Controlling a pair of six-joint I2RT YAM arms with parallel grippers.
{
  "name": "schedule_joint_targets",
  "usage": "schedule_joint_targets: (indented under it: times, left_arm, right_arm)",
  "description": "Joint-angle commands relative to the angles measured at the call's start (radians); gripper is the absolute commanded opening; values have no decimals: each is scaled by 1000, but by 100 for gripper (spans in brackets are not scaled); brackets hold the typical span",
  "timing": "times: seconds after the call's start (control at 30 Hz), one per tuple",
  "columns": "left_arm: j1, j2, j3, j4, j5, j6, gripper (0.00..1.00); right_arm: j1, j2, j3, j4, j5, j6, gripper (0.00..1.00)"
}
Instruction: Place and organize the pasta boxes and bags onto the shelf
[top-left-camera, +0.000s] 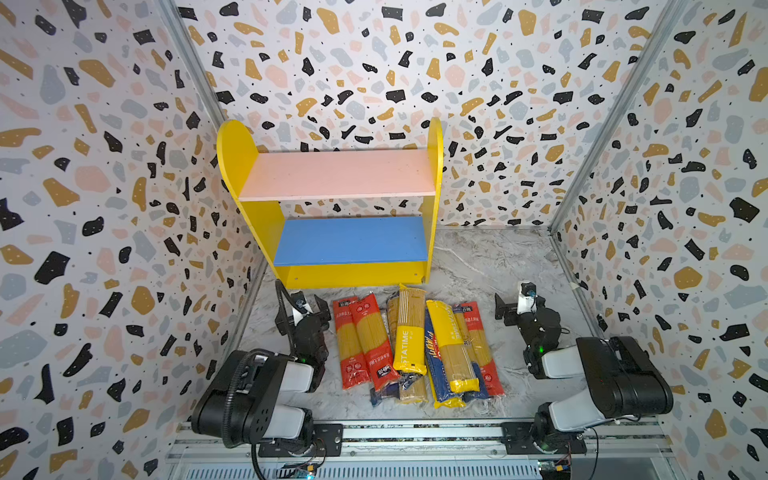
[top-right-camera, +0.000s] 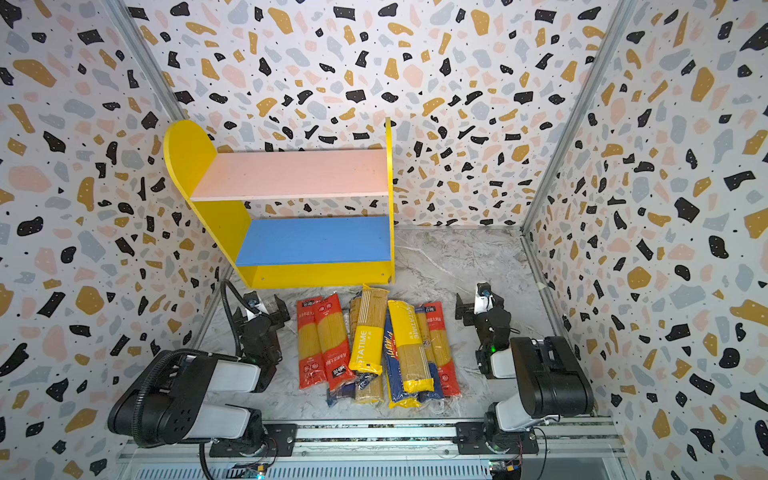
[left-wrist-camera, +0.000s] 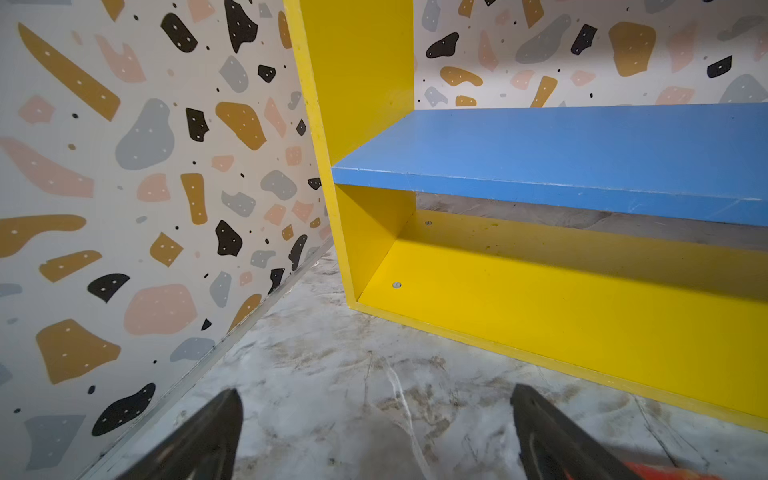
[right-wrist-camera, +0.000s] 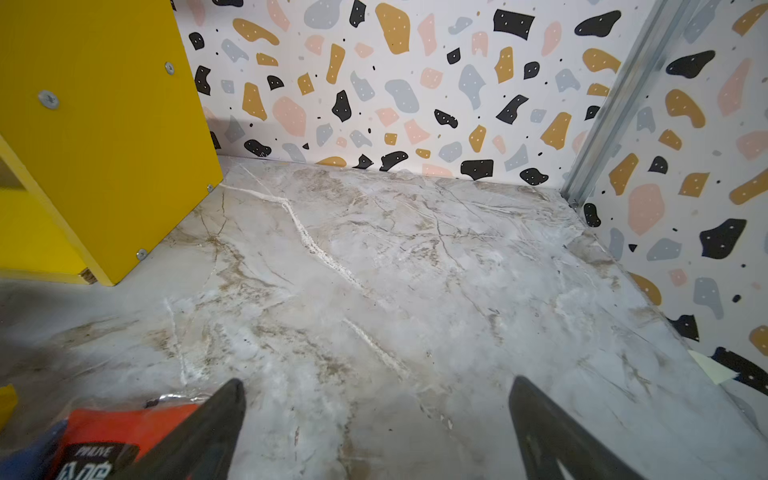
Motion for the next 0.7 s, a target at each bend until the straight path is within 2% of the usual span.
schedule_joint_targets:
  times: [0.0, 0.67]
  left_arm:
    - [4, -10, 6, 33, 1, -4, 100]
    - [4, -8, 9, 30, 1, -5, 99]
  right_arm:
    - [-3, -8, 14, 1, -9, -4, 99]
    - [-8, -4, 17, -2, -13, 2, 99]
